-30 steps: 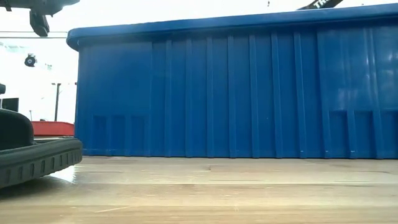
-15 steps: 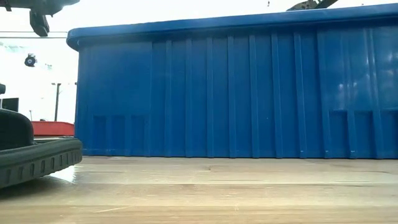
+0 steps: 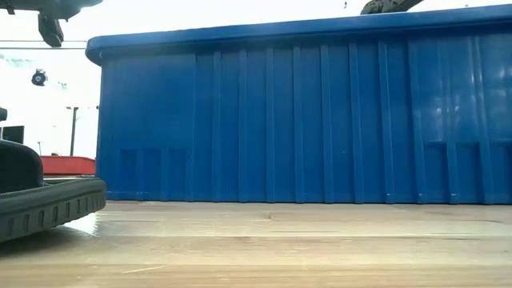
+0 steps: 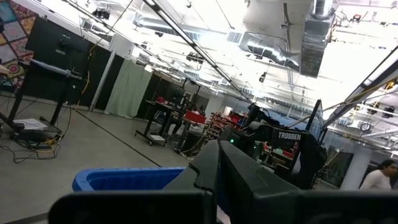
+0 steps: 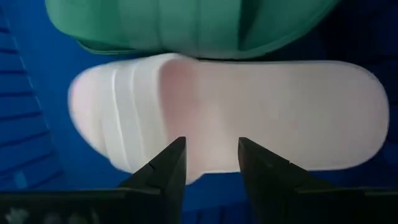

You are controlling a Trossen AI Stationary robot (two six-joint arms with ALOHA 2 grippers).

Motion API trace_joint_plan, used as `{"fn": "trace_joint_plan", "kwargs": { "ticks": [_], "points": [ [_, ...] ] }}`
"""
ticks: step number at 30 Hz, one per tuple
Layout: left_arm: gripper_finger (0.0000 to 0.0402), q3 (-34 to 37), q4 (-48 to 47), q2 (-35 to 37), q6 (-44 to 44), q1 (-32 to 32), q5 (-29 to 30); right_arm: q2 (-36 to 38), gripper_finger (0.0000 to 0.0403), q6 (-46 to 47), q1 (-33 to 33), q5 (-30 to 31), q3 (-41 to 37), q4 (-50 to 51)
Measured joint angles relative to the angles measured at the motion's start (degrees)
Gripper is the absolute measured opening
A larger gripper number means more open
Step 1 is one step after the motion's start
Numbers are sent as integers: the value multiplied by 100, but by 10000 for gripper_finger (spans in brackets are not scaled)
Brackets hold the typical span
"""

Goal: Pick and place slides into bin
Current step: Put the right black slide into the blue bin

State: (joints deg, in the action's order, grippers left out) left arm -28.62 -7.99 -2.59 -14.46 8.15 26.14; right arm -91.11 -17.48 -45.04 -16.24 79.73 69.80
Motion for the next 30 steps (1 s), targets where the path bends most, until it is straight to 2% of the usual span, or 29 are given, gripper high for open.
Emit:
{"fn": "trace_joint_plan", "kwargs": {
  "ticks": [10,14,16,20,22,27,30],
  "points": [
    [0,0,2,0,-19,1,9,130,136,1072,141,73,779,-19],
    [0,0,2,0,-22,1,1,371,130,2057,421,1182,1317,-65],
    [0,0,2,0,-22,1,-74,574,125,2280,701,1492,1510,-248],
    [0,0,0,-2,-18,1,-317,1091,115,3027,1562,1561,1658,-1178],
    [0,0,0,-2,-2,1,-418,1309,110,3413,2147,1900,1640,-1713],
    [0,0,-5,-2,22,1,-598,1585,96,3944,3852,3537,1454,-2713],
    [0,0,-9,0,17,1,-942,1508,88,4103,4785,4518,1287,-3073]
  ]
}}
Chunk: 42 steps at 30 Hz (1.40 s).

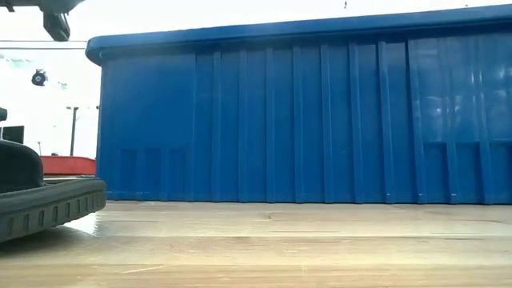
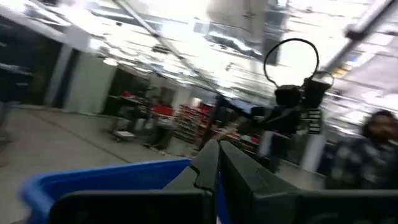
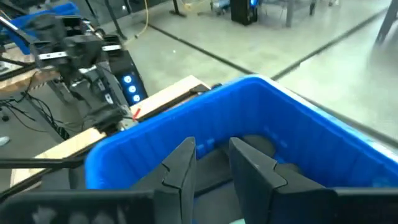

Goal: Pick and place slides into bin
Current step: Put the right black slide into the blue bin

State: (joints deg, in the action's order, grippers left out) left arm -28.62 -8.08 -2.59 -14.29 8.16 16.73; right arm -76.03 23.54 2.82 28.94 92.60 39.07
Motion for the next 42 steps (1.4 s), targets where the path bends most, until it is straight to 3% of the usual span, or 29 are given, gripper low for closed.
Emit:
{"fn": "trace_joint_plan", "kwargs": {
  "ticks": [4,7,10,15,21,25,29,35,38,42],
  "points": [
    [2,0,7,11,-46,0,-760,-289,82,5,813,911,-59,-71],
    [23,0,15,13,-154,-2,-1289,-579,82,7,1123,1168,-59,-61],
    [64,0,19,13,-704,0,-1495,-842,83,17,1252,1168,-44,-72],
    [128,-5,48,-60,-2411,0,-2529,-1027,78,403,1311,1171,-44,7],
    [139,-19,258,-526,-4603,-2,-3309,-963,67,718,1319,1162,-39,894],
    [139,-356,593,-1075,-5116,0,-3785,-847,63,1284,1319,1134,-37,1668],
    [139,-1223,551,-1724,-4794,-1,-3871,-661,63,1896,1319,835,-37,2641],
    [139,-2750,-1152,-2713,-3799,-2,-3810,-396,61,2605,1319,804,-37,3735],
    [139,-3402,-2475,-3190,-4018,0,-3661,-282,64,2639,1343,653,-37,3998],
    [139,-4098,-4022,-3753,-4383,-2,-3924,-109,65,2635,1381,512,-41,4233]
  ]
}}
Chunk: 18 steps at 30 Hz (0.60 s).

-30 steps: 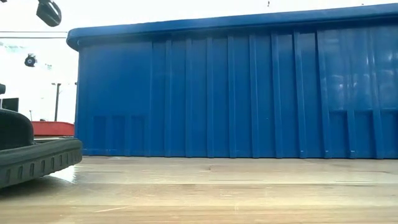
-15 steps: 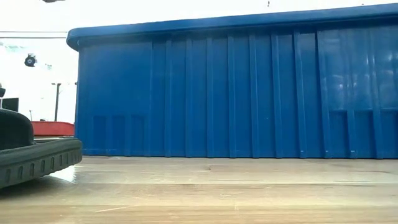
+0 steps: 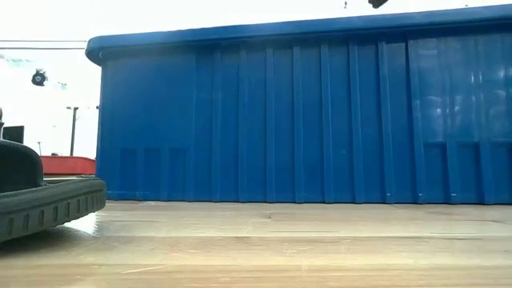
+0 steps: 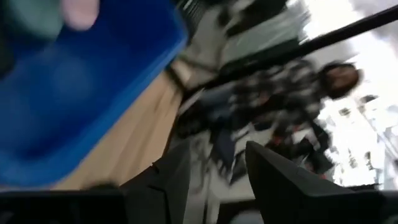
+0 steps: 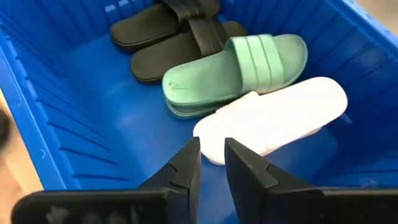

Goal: Pick and place slides into bin
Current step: Put the right black slide into the blue bin

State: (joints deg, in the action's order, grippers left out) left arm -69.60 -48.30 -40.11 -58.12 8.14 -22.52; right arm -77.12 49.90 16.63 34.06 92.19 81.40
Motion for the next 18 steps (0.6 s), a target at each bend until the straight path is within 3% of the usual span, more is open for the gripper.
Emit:
{"fn": "trace_joint_plan", "kwargs": {
  "ticks": [6,13,18],
  "points": [
    [139,-650,-1256,-597,185,-174,-165,173,66,-38,2,51,-31,216],
    [139,-613,-1317,-1064,12,-782,-61,210,66,-41,-1,147,-36,419],
    [139,-618,-1314,-1588,-200,-1673,-310,210,66,-45,-1,206,-36,471]
  ]
}}
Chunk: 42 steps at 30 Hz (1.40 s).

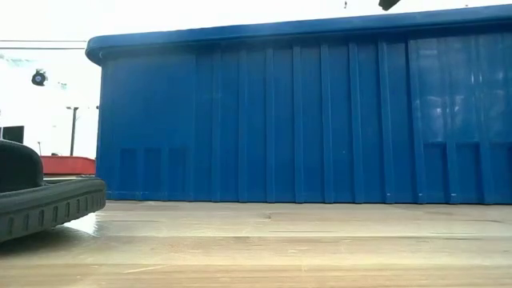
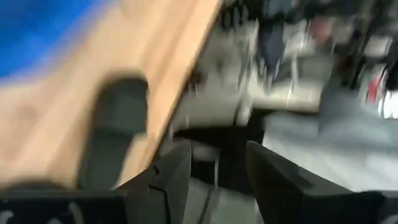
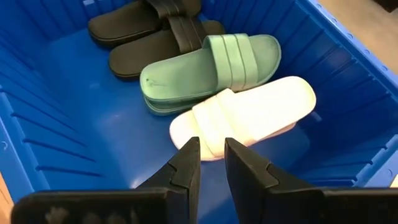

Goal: Pick and place slides into bin
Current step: Put the right black slide into the blue bin

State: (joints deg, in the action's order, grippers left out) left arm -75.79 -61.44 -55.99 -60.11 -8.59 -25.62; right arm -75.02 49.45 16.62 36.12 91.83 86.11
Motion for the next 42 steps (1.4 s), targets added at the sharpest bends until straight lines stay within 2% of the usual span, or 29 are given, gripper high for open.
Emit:
{"fn": "trace_joint_plan", "kwargs": {
  "ticks": [3,6,10,14,21,27,34,42],
  "points": [
    [139,-81,60,-415,-118,-465,-368,0,66,25,0,0,-2,113],
    [139,-148,119,-779,-423,-911,-168,0,66,15,-1,2,-2,116],
    [139,-245,123,-961,-1030,-1485,769,0,66,-48,0,40,-4,142],
    [139,-238,81,-1082,-2096,-2007,1924,0,66,-88,-2,154,-7,260],
    [139,-37,70,-1550,-4037,-3170,3194,0,66,-297,-2,283,-13,338],
    [139,19,152,-2256,-5106,-3763,3343,0,66,-331,-2,312,-13,393],
    [139,86,156,-3004,-6091,-4068,3347,0,66,-363,-1,310,-13,392],
    [139,120,496,-3718,-6407,-4071,3469,0,66,-363,-2,309,-13,391]
  ]
}}
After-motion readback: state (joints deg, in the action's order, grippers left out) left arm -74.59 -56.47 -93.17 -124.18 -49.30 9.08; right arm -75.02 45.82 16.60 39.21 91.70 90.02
